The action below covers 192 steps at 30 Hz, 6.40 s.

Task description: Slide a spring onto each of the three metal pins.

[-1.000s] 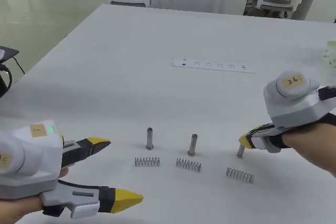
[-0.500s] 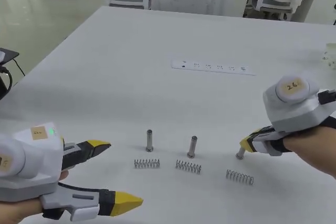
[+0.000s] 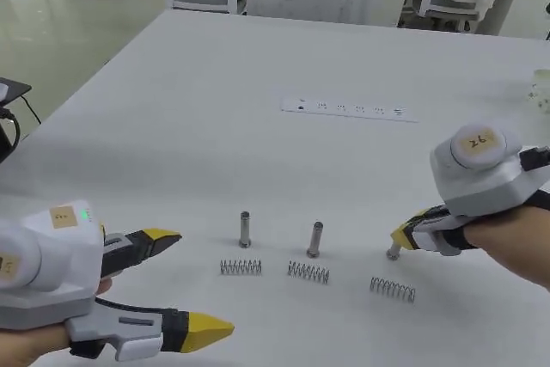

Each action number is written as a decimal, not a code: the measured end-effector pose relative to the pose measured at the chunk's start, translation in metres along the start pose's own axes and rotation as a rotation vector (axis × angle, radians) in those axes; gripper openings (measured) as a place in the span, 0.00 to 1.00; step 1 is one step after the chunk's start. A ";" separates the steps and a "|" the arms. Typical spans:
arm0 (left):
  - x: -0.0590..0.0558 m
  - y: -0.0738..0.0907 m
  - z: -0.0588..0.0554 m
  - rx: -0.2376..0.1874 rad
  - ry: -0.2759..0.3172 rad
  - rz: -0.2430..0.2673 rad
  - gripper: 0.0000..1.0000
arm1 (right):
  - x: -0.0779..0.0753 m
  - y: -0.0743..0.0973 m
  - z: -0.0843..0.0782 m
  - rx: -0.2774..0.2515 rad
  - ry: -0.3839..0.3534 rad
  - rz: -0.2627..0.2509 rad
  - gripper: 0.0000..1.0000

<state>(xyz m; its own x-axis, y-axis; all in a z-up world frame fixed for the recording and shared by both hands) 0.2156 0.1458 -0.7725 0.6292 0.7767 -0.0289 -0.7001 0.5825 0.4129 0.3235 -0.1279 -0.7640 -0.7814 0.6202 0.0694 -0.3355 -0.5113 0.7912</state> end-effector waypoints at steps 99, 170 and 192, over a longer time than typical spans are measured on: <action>0.001 0.001 0.003 -0.019 0.008 0.003 0.77 | 0.032 -0.010 -0.058 0.158 0.257 0.234 0.09; -0.044 -0.030 0.072 -0.042 -0.256 -0.269 0.44 | 0.095 0.029 0.030 0.148 0.454 0.297 0.08; -0.061 -0.046 0.074 -0.042 -0.334 -0.328 0.31 | 0.115 0.026 0.037 0.189 0.523 0.335 0.08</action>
<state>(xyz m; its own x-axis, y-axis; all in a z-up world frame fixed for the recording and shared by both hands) 0.2343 0.0534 -0.7229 0.8890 0.4341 0.1457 -0.4546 0.7992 0.3932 0.2447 -0.0479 -0.7126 -0.9968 0.0493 0.0635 0.0318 -0.4840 0.8745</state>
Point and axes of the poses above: the centre of the closed fingertips' face, and the gripper's own axes: y roughly backward along the fingers, x roughly to its left, z roughly out of its top, the point moved 6 cm from there along y, roughly backward along the fingers, and after that the axes turned 10 degrees about z, right-handed, at the moved point
